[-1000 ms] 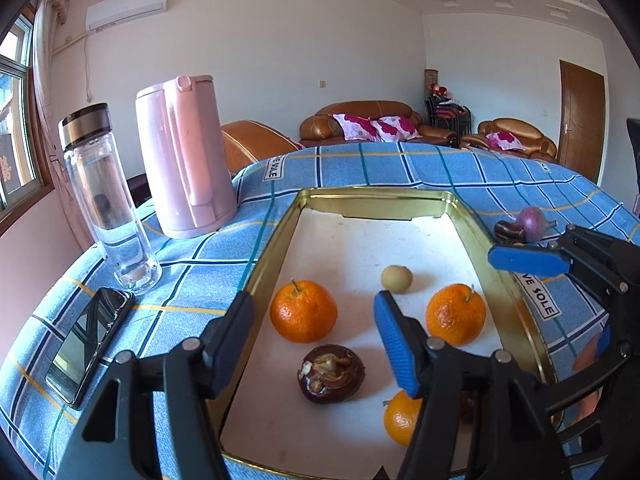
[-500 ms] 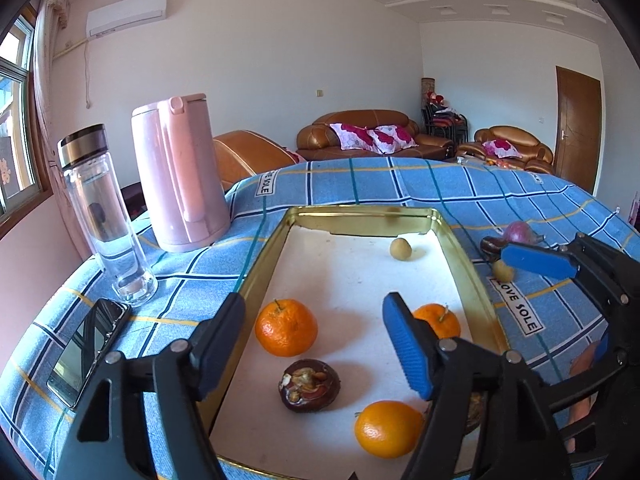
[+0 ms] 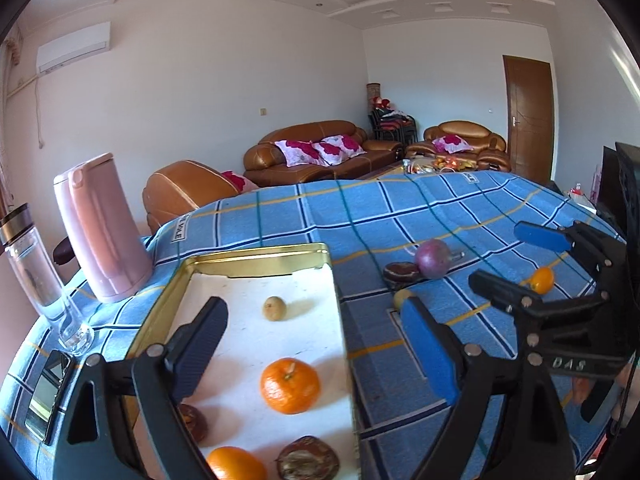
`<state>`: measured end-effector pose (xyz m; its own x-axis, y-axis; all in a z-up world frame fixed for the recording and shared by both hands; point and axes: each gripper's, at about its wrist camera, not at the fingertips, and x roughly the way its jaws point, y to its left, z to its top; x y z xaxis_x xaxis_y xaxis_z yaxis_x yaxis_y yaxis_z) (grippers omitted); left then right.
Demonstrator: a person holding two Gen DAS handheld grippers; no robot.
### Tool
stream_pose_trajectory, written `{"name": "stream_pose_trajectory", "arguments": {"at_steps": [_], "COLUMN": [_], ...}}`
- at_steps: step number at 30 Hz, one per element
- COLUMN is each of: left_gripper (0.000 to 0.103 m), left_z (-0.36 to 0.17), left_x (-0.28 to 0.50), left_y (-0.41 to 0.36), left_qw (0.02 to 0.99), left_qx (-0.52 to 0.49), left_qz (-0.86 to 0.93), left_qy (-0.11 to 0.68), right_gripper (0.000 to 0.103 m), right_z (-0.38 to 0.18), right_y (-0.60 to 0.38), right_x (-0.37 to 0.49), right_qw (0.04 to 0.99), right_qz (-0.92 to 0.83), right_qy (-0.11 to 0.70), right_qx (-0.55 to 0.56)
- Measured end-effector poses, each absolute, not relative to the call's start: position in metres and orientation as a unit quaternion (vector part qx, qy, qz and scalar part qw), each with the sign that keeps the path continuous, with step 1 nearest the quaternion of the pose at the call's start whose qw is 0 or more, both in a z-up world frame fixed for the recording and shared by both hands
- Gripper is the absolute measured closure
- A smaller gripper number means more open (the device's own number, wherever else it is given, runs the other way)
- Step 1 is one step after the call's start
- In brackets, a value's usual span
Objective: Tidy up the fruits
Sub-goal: 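Move both grippers back over the tablecloth toward a mandarin orange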
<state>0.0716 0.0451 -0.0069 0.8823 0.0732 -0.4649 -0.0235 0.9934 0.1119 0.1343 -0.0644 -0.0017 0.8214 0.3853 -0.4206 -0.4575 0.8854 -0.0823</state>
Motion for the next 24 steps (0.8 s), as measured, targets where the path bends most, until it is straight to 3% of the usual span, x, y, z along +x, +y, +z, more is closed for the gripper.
{"name": "stream_pose_trajectory", "arguments": {"at_steps": [11,16,22,24], "left_gripper": [0.019,0.027,0.027,0.029], "left_z": [-0.029,-0.043,-0.058,-0.066], "left_x": [0.129,0.157,0.172,0.179], "left_y": [-0.017,-0.027,-0.034,-0.031], "left_qw": [0.949,0.938,0.928,0.923], "left_qx": [0.065,0.061,0.051,0.042], "left_qz": [-0.022,-0.028,-0.031,-0.031], "left_qy": [0.308,0.341,0.368,0.382], "right_gripper": [0.021,0.036,0.038,0.051], "right_z": [-0.021,-0.037,-0.049,-0.051], "right_y": [-0.167,-0.179,-0.178,-0.177], "right_x": [0.181,0.192,0.199,0.200], "right_qw": [0.948,0.931,0.914,0.911], "right_qz": [0.107,0.115,0.111,0.113], "right_qy": [0.297,0.346,0.389,0.396], "right_qx": [-0.025,-0.015,-0.023,-0.026]}}
